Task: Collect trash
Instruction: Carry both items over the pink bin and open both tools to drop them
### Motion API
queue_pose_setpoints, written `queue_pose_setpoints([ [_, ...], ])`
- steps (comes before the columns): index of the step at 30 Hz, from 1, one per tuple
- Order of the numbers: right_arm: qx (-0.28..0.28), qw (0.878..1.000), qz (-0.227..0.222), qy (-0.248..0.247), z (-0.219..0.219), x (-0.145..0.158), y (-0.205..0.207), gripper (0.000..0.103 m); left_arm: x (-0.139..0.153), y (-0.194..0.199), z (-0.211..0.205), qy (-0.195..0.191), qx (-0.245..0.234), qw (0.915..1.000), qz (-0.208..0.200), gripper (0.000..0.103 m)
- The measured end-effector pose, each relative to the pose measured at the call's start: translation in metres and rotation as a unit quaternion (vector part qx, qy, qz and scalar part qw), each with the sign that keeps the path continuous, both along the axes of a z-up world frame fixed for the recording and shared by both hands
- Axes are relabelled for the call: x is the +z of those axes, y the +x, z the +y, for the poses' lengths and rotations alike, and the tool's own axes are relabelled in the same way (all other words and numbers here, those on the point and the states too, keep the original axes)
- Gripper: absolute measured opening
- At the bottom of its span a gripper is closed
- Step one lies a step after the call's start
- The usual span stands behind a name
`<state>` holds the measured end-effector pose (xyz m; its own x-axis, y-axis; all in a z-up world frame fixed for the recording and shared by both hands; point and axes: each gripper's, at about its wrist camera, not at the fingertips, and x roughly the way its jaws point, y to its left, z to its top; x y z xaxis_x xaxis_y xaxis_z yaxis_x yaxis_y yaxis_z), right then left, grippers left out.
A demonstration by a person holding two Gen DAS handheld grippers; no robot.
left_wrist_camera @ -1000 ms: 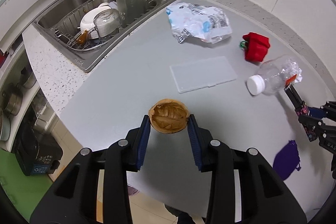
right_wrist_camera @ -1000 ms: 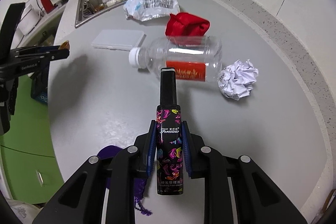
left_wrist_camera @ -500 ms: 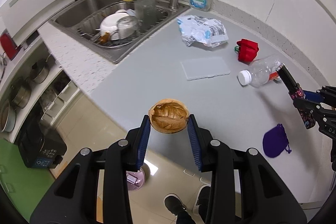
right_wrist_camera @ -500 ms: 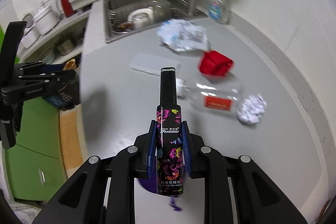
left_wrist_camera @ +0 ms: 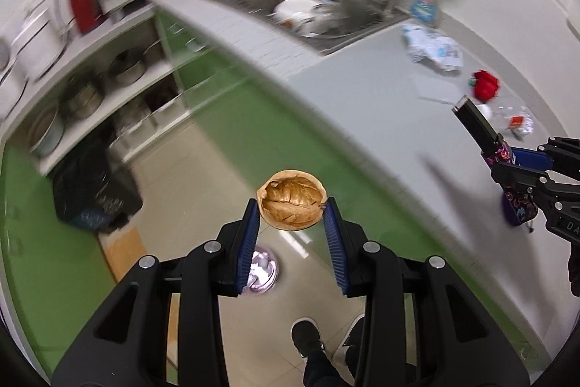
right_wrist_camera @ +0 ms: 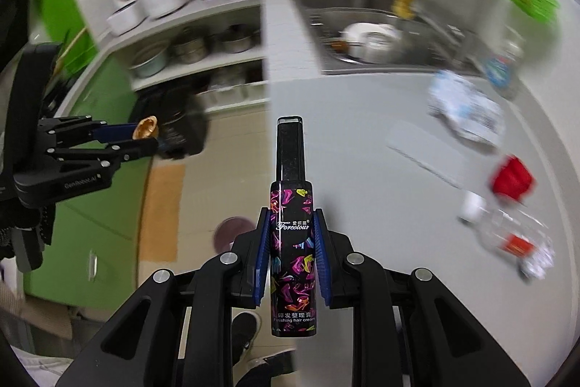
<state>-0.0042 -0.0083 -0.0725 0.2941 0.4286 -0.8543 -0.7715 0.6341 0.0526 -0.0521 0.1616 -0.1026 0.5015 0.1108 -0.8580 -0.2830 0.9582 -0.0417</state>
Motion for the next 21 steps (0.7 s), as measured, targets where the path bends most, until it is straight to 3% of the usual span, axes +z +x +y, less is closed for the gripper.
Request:
queue_pose_setpoints([
  [6,0.067,0.998,0.022,-0.007,0.067,-0.029,-0.024,0.022,-0.032,-0.044,0.043,-0.015,0.059,0.9979,0.019,0.036],
  [11,0.109,0.993,0.045,-0.026,0.120,-0.074,-0.038,0.022,-0.075,-0.071,0.076,-0.032,0.100,0.9937,0.040,0.036],
  [16,0.139,0.987,0.069,-0.045,0.164,-0.139,-0.047,0.022,-0.134,-0.087,0.103,-0.049,0.131,0.9883,0.061,0.036],
  [21,0.162,0.980,0.096,-0.070,0.201,-0.230,-0.055,0.022,-0.214,-0.100,0.128,-0.074,0.156,0.9815,0.083,0.036],
])
